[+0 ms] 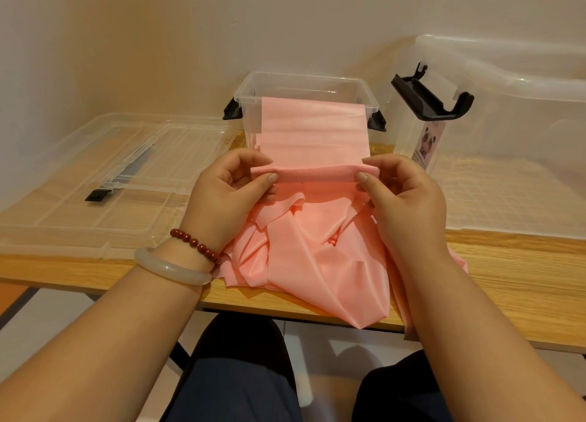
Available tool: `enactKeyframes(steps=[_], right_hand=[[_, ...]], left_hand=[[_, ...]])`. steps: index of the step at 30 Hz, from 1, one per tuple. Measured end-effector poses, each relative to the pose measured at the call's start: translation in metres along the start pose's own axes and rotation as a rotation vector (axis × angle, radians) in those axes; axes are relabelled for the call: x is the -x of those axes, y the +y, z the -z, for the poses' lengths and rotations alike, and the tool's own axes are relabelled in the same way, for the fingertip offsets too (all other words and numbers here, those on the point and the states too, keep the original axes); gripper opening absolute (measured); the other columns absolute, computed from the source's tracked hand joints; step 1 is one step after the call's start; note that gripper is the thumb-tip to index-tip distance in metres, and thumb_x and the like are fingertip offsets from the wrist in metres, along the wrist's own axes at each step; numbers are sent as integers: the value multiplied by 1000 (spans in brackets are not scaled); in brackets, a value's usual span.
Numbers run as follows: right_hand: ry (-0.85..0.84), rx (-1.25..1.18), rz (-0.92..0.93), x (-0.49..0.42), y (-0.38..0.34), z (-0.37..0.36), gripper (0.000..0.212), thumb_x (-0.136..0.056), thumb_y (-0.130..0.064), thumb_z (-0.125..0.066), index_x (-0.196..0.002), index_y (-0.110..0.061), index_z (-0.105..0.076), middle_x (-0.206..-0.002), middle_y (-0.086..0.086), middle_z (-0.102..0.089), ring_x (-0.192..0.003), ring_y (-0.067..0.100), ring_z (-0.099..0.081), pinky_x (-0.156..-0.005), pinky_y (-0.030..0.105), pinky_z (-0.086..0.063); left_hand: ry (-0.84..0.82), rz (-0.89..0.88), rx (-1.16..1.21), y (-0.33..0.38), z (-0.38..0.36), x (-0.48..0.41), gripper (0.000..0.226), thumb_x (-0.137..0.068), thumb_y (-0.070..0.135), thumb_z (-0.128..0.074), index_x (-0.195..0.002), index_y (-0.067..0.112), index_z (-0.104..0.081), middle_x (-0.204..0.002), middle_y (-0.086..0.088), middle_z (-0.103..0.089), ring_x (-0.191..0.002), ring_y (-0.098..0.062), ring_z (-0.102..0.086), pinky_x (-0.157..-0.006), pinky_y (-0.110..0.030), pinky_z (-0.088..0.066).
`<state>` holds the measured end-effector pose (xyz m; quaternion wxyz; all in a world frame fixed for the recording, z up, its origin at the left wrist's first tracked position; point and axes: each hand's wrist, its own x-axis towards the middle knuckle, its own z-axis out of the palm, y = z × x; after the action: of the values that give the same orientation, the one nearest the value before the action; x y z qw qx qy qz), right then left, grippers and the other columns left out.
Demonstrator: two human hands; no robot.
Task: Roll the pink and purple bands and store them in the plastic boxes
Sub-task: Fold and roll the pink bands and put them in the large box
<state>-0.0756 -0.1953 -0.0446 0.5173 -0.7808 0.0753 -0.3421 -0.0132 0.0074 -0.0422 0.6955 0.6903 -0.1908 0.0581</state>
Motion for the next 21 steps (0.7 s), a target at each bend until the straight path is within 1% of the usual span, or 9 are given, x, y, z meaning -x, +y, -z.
enactKeyframes(steps=[3, 6, 8, 10, 12, 14, 17, 19, 21], right_hand=[[11, -21, 5, 0, 0, 0, 13, -91, -21, -67, -96, -33, -71, -94, -12, -71, -86, 5, -65, -79, 28, -55], [16, -32, 32, 0, -1, -1, 13, -93, -23, -65, -91, -35, -69, -96, -6, -70, -86, 9, -66, -71, 22, -54], [0, -59, 32, 0, -1, -2, 16, -95, -20, -62, -90, -35, -66, -100, -2, -69, -84, 7, -67, -66, 18, -53], [-24, -66, 39, 0, -2, -3, 16, -96, -18, -60, -92, -34, -62, -100, -3, -68, -84, 5, -67, -68, 20, -54], [-48, -67, 39, 1, -2, -2, 19, -97, -18, -59, -98, -37, -59, -103, -2, -66, -84, 6, -66, -70, 22, -56], [-67, -75, 36, 1, -3, -1, 22, -96, -17, -59, -103, -37, -63, -107, -2, -65, -83, 6, -66, -72, 21, -55], [-92, -94, -1, 1, -3, 0, 12, -91, -18, -67, -100, -26, -70, -108, -4, -65, -90, 8, -67, -79, 27, -58], [-112, -86, -32, 1, -2, 1, 16, -85, -21, -74, -100, -25, -69, -109, -4, -65, -92, 7, -66, -81, 29, -58], [-110, -46, -32, 0, 0, 1, 16, -84, -22, -76, -97, -26, -68, -108, -3, -65, -92, 7, -66, -82, 34, -58]], left_hand=[[9, -11, -27, 1, 0, 0, 20, -87, 1, -65, -101, 16, -65, -85, -2, -67, -70, -9, -67, -68, -23, -58], [14, -14, -44, 1, 0, 0, 13, -87, 5, -66, -93, 16, -67, -79, 2, -68, -68, -11, -66, -66, -25, -58], [19, -7, -58, 0, 0, 0, 10, -87, 7, -66, -92, 16, -68, -76, 3, -67, -67, -10, -65, -62, -23, -57], [27, 2, -75, 0, 0, 0, 8, -87, 10, -67, -91, 17, -68, -73, 4, -67, -64, -9, -64, -60, -22, -56], [39, 14, -101, 0, 1, 0, 7, -87, 13, -67, -91, 19, -69, -69, 5, -66, -60, -9, -63, -57, -20, -54], [49, 14, -101, 1, 1, 0, 8, -87, 13, -67, -92, 19, -69, -72, 3, -67, -59, -7, -62, -56, -20, -54], [65, 14, -59, 2, -1, 1, 16, -87, 7, -67, -97, 19, -64, -79, -8, -63, -60, -7, -62, -56, -20, -55], [76, 13, -43, 3, -1, 1, 16, -87, 5, -67, -95, 18, -62, -75, -7, -63, -59, -8, -63, -55, -21, -54], [74, 2, -34, 4, 0, 2, 12, -87, 4, -66, -92, 14, -63, -72, -4, -64, -60, -9, -63, -56, -21, -54]])
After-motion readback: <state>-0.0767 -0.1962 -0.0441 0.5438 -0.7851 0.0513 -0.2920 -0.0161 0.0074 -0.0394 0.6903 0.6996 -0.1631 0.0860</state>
